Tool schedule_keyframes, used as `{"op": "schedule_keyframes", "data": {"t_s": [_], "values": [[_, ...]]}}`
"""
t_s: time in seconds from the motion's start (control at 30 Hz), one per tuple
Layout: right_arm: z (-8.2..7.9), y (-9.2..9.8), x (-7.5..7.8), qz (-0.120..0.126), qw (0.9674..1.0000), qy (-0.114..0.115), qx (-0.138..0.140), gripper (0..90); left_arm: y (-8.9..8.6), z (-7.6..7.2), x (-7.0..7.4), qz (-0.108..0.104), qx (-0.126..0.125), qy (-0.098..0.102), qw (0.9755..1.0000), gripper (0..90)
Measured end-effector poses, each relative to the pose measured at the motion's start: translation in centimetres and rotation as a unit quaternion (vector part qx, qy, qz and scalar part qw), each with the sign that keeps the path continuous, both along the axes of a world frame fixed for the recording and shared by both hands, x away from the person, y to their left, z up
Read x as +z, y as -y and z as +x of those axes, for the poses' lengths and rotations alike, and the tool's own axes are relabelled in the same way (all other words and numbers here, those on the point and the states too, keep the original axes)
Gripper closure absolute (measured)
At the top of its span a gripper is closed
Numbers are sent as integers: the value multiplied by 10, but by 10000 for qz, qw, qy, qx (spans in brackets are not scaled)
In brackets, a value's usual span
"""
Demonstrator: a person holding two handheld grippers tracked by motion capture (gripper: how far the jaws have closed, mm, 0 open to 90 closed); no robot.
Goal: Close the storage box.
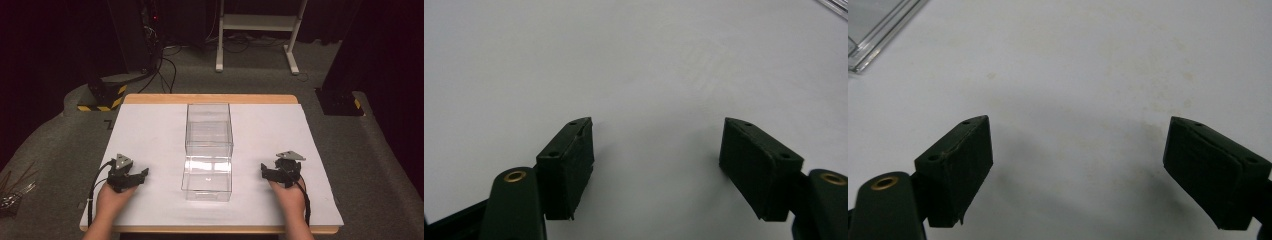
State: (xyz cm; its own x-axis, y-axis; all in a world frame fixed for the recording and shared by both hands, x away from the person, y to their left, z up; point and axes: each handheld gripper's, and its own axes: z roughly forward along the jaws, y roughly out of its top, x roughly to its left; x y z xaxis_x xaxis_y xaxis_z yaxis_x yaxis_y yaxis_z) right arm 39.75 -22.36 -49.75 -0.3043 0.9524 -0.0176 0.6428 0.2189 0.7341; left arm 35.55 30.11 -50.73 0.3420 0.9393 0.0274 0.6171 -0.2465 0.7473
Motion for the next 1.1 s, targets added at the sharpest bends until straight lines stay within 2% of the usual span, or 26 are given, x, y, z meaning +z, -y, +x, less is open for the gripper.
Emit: {"op": "schedule_keyframes", "data": {"t_s": [0.2,0.27,0.4,0.57,0.73,0.97,1.1], "values": [[-4,-2,4,27,9998,136,128,115,1,-2,3,-38,-18,-127,9999,300],[-6,-4,5,15,9997,179,166,111,4,-5,5,38,-40,-28,10000,292],[-7,-9,8,66,9994,247,231,111,7,-13,9,-173,-50,36,9998,274],[-8,-15,12,75,9990,316,315,110,10,-18,10,-230,-97,39,9997,266],[-9,-19,14,88,9985,354,397,110,9,-17,10,-265,-56,85,9996,263],[-12,-26,17,64,9976,426,550,110,7,-8,3,-193,4,57,9998,262],[-14,-28,19,67,9971,497,571,110,9,-5,0,-31,-28,-46,10000,257]]}}
